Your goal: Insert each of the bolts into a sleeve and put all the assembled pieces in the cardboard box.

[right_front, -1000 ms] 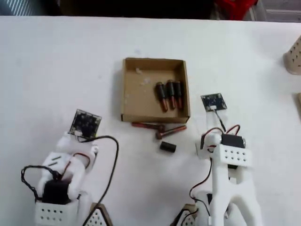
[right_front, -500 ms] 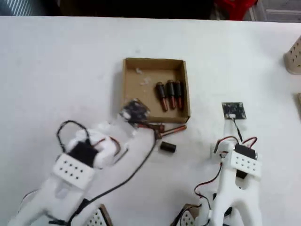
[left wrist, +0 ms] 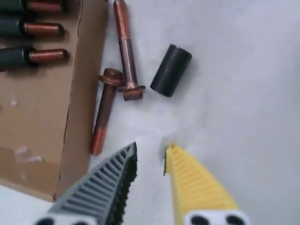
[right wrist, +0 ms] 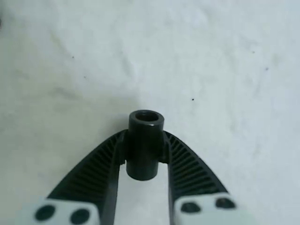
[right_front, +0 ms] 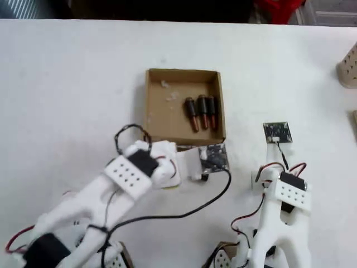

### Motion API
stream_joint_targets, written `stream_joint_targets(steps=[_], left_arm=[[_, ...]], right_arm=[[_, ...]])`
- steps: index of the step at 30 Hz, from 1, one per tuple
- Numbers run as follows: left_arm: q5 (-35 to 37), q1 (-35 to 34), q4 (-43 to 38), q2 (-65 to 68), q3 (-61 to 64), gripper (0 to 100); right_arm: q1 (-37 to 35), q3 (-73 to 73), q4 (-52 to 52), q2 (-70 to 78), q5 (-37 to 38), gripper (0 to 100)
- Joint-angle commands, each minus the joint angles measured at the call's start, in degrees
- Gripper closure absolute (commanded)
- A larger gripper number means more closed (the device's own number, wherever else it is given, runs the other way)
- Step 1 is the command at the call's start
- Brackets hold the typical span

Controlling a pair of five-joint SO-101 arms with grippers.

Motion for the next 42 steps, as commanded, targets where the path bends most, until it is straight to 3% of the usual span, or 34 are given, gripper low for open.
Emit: stream_joint_targets(steps=[1, 11, 24, 34, 42], left_arm=[[-4.9, 0.5, -1.1, 13.2, -11.9, 87], [-5.3, -5.1, -1.1, 34.9, -28.1, 87], [-8.0, -4.7, -1.2, 37.0, -31.6, 87], [-8.1, -5.6, -8.1, 37.1, -31.2, 86], [-8.1, -6.5, -5.6, 47.5, -39.1, 87]], right_arm=[[0.2, 0.4, -1.9, -1.5, 1.1, 98.1], [0.0, 1.4, -3.6, -1.9, 1.1, 98.1], [-0.6, 1.5, -3.6, -1.9, 1.2, 98.1], [-1.1, 1.6, -3.6, -1.9, 1.2, 98.1], [-1.1, 2.1, -3.7, -2.0, 3.4, 98.1]])
